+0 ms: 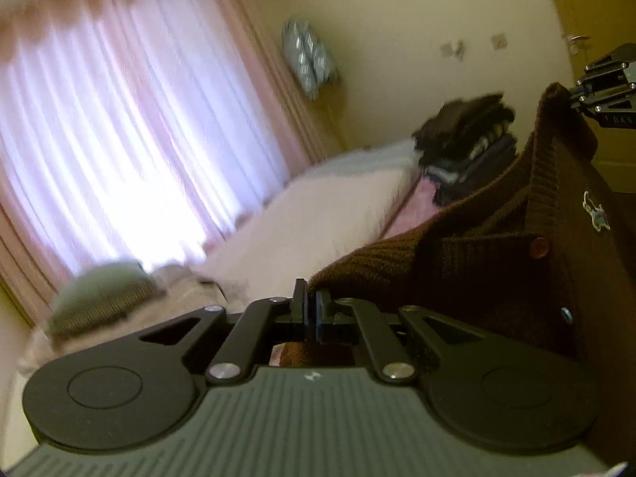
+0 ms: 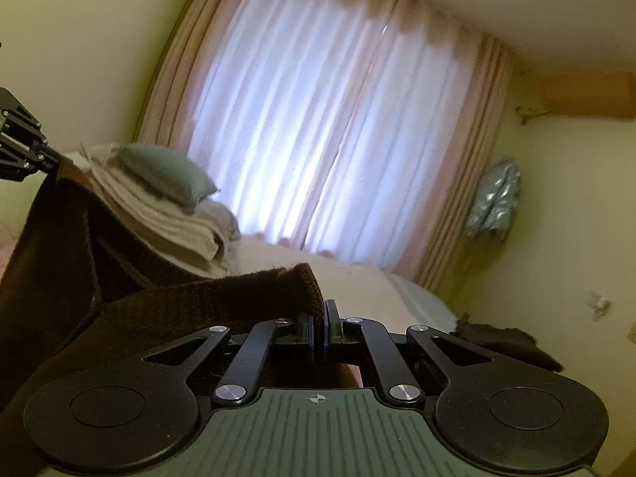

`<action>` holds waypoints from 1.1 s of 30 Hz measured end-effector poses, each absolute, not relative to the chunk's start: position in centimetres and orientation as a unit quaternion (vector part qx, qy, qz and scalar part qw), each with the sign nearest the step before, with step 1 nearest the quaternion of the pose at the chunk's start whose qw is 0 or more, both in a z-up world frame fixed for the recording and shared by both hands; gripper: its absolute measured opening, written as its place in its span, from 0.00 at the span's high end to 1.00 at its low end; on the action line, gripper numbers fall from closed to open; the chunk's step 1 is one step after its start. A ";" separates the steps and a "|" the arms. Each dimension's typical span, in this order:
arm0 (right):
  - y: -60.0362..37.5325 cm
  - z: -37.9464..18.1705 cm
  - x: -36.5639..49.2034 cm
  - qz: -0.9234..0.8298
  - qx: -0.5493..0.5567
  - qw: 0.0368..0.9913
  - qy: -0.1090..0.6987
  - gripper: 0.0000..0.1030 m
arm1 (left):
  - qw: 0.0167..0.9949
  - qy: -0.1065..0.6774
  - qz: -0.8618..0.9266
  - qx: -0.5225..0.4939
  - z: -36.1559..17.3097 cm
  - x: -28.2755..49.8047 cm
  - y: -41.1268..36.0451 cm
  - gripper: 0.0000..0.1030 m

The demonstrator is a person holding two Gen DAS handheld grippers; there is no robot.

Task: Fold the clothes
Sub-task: 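Lift the cardigan with both grippers and shake it out in the air, then lower the held cardigan back onto the bed with both grippers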

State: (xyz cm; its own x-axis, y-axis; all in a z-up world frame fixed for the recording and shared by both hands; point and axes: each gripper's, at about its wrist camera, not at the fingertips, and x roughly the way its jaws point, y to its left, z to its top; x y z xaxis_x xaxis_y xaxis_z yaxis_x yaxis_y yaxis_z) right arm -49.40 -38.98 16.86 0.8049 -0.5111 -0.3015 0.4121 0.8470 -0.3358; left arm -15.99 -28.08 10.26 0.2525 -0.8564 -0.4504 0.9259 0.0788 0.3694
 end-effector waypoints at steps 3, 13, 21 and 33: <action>-45.2 12.8 -43.9 -0.218 -0.136 0.940 0.227 0.97 | 0.737 0.111 -0.591 0.310 5.9 -13.8 -34.6 0.97; -63.1 -4.4 -27.6 -0.142 -0.099 0.921 0.348 0.20 | 0.749 0.309 -0.495 0.315 -10.0 -10.6 -43.8 0.70; -59.4 -11.5 -33.3 -0.075 0.006 0.874 0.480 0.20 | 0.698 0.408 -0.488 0.329 -17.6 -16.8 -36.8 0.67; -44.4 -21.2 -44.1 -0.002 -0.031 0.828 0.560 0.40 | 0.610 0.331 -0.581 0.425 -27.7 -30.3 -31.6 0.66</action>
